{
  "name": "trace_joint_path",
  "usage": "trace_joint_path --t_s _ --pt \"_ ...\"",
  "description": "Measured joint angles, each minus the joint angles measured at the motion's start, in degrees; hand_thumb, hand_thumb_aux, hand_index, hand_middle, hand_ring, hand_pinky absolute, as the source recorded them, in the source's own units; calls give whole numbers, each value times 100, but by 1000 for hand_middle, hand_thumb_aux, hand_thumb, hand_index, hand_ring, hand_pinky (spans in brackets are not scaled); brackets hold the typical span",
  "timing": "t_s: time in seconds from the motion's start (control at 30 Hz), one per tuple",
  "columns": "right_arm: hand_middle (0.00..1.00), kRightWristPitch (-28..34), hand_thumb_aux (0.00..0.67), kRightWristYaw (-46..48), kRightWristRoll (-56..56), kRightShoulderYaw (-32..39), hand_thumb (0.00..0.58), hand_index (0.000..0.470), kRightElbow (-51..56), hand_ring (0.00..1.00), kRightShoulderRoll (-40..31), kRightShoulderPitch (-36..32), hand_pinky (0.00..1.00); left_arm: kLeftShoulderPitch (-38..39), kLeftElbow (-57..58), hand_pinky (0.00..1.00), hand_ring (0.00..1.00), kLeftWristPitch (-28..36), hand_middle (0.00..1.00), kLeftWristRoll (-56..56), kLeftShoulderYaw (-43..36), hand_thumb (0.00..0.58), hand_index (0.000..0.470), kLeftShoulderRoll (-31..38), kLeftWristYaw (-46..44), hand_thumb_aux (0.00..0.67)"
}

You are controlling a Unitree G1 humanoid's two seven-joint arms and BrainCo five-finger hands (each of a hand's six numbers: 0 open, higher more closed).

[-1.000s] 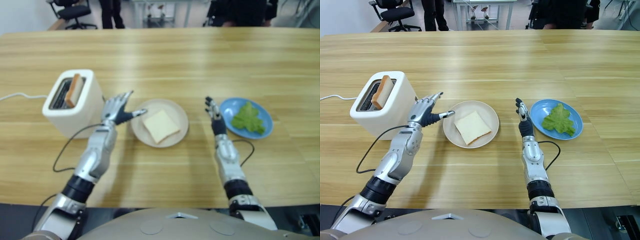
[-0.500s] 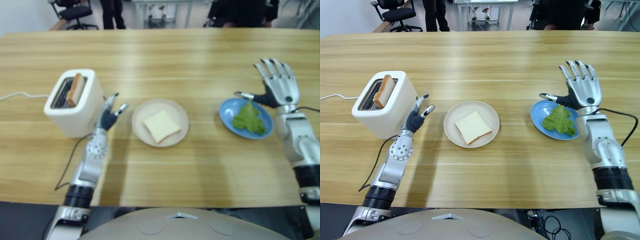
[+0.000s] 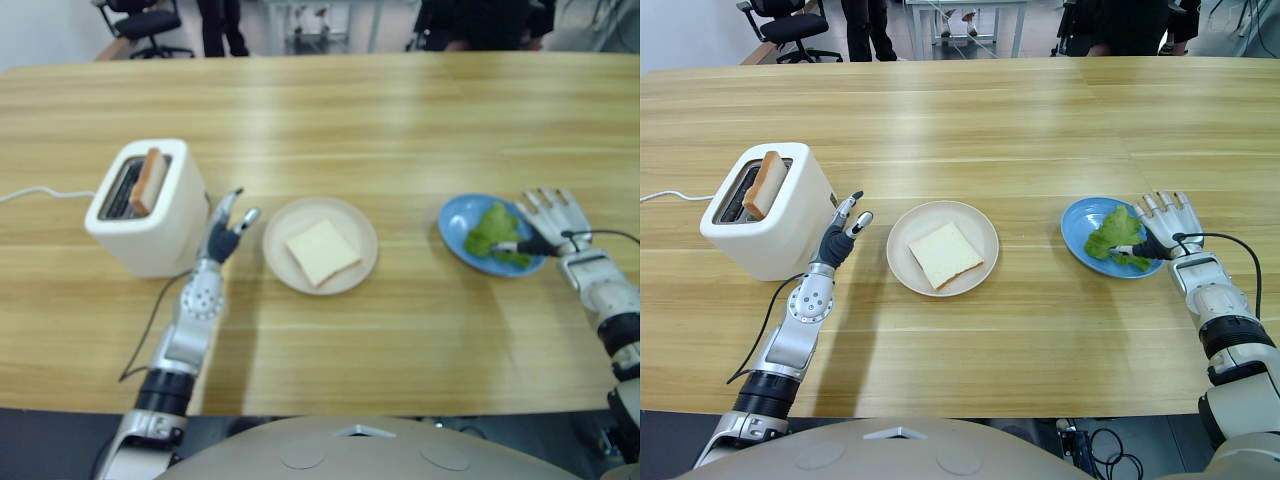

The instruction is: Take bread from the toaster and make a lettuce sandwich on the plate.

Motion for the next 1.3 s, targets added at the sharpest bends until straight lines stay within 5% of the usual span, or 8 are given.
trace_joint_path --t_s 0.97,1.0,1.03,1.07,1.1,1.13,1.3 --pt "0 -111 0 -354 542 804 0 0 377 0 43 -60 0 28 97 0 0 -12 0 -2 -122 0 0 0 27 0" --pt "0 -127 21 -368 554 851 36 14 432 0 52 -78 0 29 103 0 0 -12 0 -2 -126 0 0 0 27 0" --pt "0 -138 284 -373 556 873 387 195 475 0 66 -85 0 29 104 0 0 -12 0 -2 -128 0 0 0 27 0" --pt "0 -154 402 -389 569 898 487 276 577 0 109 -123 0 30 105 0 0 -12 0 -2 -128 0 0 0 27 0" --pt "0 -167 402 -404 589 910 487 276 616 0 131 -139 0 30 106 0 0 -12 0 -2 -131 0 0 0 27 0" --pt "0 -192 670 -440 642 915 580 460 689 0 172 -192 0 30 110 0 0 -12 0 -2 -133 0 0 0 27 0" --pt "0 -291 670 -483 744 947 580 460 933 0 251 -310 0 31 148 0 0 -12 0 -2 -153 0 0 0 25 0"
